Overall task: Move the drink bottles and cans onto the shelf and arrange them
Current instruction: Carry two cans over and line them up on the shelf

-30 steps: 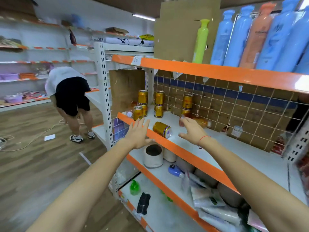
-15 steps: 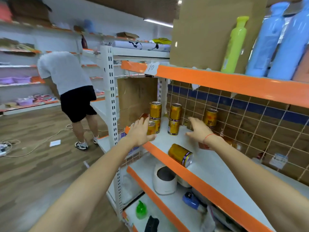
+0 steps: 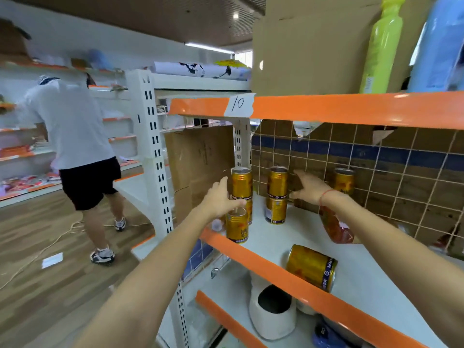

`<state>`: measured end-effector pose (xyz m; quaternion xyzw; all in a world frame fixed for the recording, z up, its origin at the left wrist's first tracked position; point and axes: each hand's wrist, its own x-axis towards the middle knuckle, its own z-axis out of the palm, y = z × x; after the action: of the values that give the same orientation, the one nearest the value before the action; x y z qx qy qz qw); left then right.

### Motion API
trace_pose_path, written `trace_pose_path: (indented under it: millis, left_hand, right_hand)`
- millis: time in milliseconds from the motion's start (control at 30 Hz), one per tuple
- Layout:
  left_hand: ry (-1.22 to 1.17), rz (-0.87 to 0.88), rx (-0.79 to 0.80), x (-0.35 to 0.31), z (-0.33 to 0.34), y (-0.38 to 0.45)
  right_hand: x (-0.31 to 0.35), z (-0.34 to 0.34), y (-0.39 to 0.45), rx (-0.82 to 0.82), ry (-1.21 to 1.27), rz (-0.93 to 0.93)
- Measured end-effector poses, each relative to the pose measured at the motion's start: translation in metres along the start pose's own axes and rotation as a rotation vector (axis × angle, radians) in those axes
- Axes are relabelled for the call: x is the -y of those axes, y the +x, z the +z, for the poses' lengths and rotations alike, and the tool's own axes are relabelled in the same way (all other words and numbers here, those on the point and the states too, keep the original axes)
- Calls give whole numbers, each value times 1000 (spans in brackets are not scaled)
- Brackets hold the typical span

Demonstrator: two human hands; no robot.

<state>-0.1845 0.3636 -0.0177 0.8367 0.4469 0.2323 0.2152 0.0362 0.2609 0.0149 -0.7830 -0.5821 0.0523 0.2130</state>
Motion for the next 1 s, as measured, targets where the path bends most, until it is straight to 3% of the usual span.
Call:
trace_pose_path:
  millis: [133,333,533,867,1000]
  left_hand:
    - [-160,41,-78,10,12,41]
    - [-128,83,-226,6,30,89]
    - [-200,-58,-282,9,46,112]
    - [-433,-54,-154,11,31,110]
    - [-557,-71,-81,9,21,101]
  right_hand:
    - [-2,11,28,-9,56,22]
    - [-8,26,64,-28,170,-12]
    - [-2,41,78,-67,209,-23]
    - [7,16,80,-56,173,78]
    - [16,-4,53,34,198,89]
